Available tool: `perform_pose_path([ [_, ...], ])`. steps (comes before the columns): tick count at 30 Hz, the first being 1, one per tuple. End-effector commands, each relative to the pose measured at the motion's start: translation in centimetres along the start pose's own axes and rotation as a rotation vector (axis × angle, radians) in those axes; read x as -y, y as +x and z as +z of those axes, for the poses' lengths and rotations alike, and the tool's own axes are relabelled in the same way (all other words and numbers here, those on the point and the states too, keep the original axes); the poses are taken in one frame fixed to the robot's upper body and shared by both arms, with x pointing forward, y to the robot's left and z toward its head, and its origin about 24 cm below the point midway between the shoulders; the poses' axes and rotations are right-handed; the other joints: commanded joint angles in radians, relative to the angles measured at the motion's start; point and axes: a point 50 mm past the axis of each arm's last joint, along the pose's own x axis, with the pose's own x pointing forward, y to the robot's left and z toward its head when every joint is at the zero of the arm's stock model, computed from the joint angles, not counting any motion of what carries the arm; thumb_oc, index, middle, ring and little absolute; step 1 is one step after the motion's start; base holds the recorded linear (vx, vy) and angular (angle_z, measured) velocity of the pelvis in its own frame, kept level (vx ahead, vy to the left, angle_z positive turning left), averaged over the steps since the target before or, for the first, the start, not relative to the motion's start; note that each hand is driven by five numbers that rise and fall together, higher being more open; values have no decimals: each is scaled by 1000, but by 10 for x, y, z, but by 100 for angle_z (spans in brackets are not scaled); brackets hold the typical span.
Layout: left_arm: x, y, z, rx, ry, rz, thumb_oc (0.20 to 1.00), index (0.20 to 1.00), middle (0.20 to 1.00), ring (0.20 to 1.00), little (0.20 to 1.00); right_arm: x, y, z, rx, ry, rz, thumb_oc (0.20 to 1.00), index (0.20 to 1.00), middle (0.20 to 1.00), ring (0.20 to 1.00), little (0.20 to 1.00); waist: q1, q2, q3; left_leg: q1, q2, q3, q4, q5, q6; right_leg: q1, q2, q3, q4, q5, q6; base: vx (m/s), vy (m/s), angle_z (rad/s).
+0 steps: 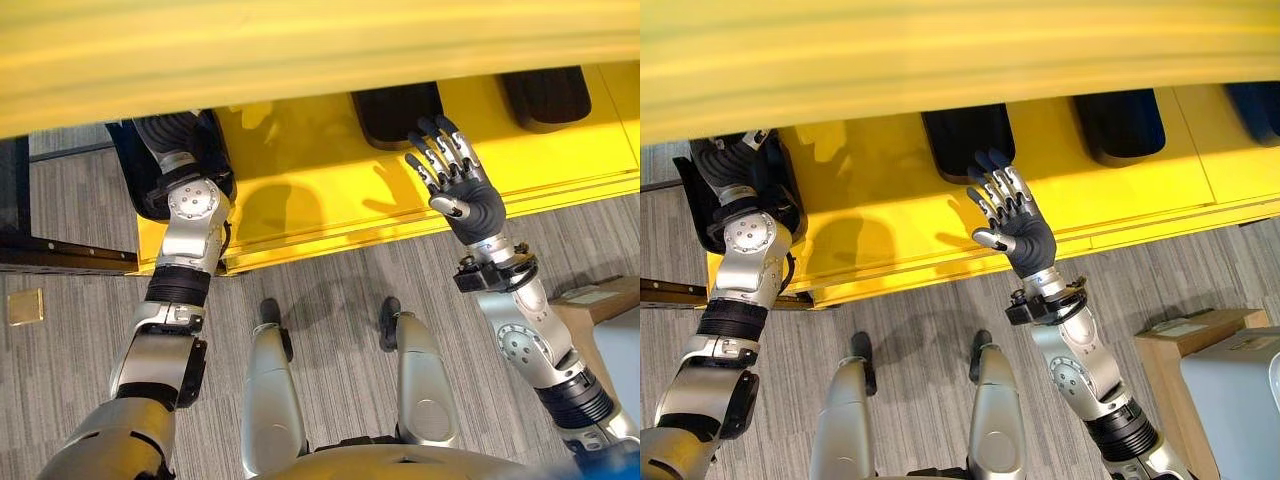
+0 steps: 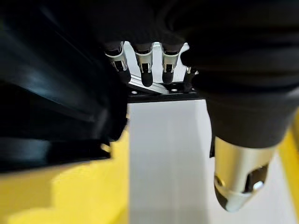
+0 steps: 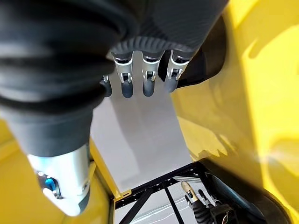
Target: Move parts from the plastic box to the shelf.
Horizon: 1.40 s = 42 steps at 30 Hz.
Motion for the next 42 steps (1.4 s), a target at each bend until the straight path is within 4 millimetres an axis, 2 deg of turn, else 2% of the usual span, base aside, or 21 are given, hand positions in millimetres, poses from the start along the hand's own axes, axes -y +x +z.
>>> perform_pose_path([
  [1,6,23,27,89,49,-63,1000,1000,1000,1000,1000,-9,-1,23,110,10,52,1000,1000,1000,1000,1000,-2,-3,-19,-16,9,12,31,9,29,74,-5,21,-65,50,2,0,0,0],
  [6,13,32,21,11,61,-162,1000,1000,1000,1000,1000,-6,-6,19,80,27,34,1000,1000,1000,1000,1000,-8,8,-12,-20,5,9,33,11,31,70,-6,24,-60,50,3,0,0,0],
  [8,17,40,14,-97,-9,-185,1000,1000,1000,1000,1000,-4,-10,15,55,44,17,1000,1000,1000,1000,1000,-10,14,-11,-20,5,11,32,12,32,67,-6,24,-62,54,5,0,0,0],
  [10,19,41,13,-118,-18,-196,1000,1000,1000,1000,1000,-4,-11,14,51,44,11,1000,1000,1000,1000,1000,-10,15,-12,-21,6,12,32,13,32,66,-6,23,-61,54,5,0,0,0],
  [12,20,45,10,-152,15,-213,1000,1000,1000,1000,1000,-3,-13,13,43,49,4,1000,1000,1000,1000,1000,-14,16,-13,-23,5,9,36,11,33,66,-6,24,-61,55,7,16,-8,0],
  [13,17,48,2,-209,52,-228,1000,1000,1000,1000,1000,-2,-15,13,41,54,-3,1000,1000,1000,1000,1000,-16,20,-15,-22,4,8,36,10,34,67,-6,27,-61,54,8,34,-9,0],
  [19,20,54,0,-260,123,-267,1000,1000,1000,1000,1000,0,-18,10,22,74,-8,1000,1000,1000,1000,1000,-20,24,-16,-24,2,8,41,6,35,65,-9,30,-55,52,10,0,0,0],
  [27,33,44,-15,-356,103,-310,1000,1000,1000,1000,1000,1,-19,9,8,92,-5,1000,1000,1000,1000,1000,-26,22,-18,-25,2,9,46,2,35,59,-9,35,-45,46,10,14,-5,2],
  [34,51,27,-29,-400,115,-357,1000,1000,1000,1000,1000,1,-20,12,16,90,-3,1000,1000,1000,1000,1000,-31,17,-15,-30,2,8,49,-1,35,50,-7,37,-31,40,9,0,0,0],
  [41,71,15,-29,-375,163,-426,1000,1000,1000,1000,1000,1,-20,14,17,76,6,1000,1000,1000,1000,1000,-36,15,-13,-35,1,6,54,-2,35,43,-8,40,-23,38,8,12,-3,0],
  [42,73,15,-29,-370,172,-428,1000,1000,1000,1000,1000,1,-20,14,15,78,5,1000,1000,1000,1000,1000,-37,14,-13,-26,4,4,67,-32,28,51,-7,45,-10,12,15,0,0,0],
])
